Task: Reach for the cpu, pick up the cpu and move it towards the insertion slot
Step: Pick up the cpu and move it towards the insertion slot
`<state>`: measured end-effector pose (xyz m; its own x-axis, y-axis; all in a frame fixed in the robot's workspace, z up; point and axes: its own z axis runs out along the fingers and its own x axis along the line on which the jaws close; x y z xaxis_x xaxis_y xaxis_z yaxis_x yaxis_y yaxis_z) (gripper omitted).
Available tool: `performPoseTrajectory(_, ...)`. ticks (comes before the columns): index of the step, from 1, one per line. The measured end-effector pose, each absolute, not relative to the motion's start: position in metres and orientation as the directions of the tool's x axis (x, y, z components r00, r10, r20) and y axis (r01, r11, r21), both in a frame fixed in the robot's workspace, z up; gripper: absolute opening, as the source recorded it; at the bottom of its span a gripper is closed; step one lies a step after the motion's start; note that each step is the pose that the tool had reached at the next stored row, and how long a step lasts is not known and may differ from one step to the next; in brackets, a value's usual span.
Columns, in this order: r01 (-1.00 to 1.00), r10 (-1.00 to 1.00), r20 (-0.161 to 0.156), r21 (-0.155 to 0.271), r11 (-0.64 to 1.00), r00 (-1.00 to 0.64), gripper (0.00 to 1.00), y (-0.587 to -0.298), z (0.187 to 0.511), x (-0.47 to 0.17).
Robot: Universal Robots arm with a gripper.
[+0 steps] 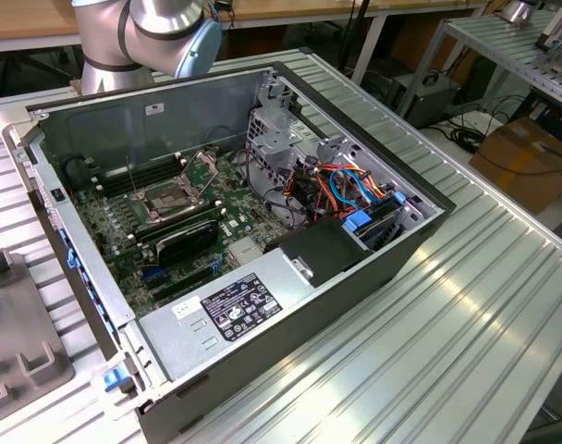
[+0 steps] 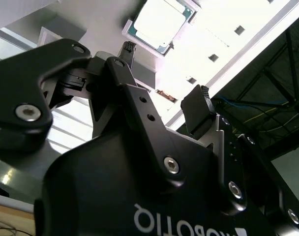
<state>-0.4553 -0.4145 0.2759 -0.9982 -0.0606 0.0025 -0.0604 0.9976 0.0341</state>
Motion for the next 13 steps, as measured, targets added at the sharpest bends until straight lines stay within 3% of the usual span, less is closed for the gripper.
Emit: performPoseTrajectory(13, -0.06, -0.061, 0.003, 0.034, 0.998, -0.998, 0.66, -0.418, 0.2697, -0.4553)
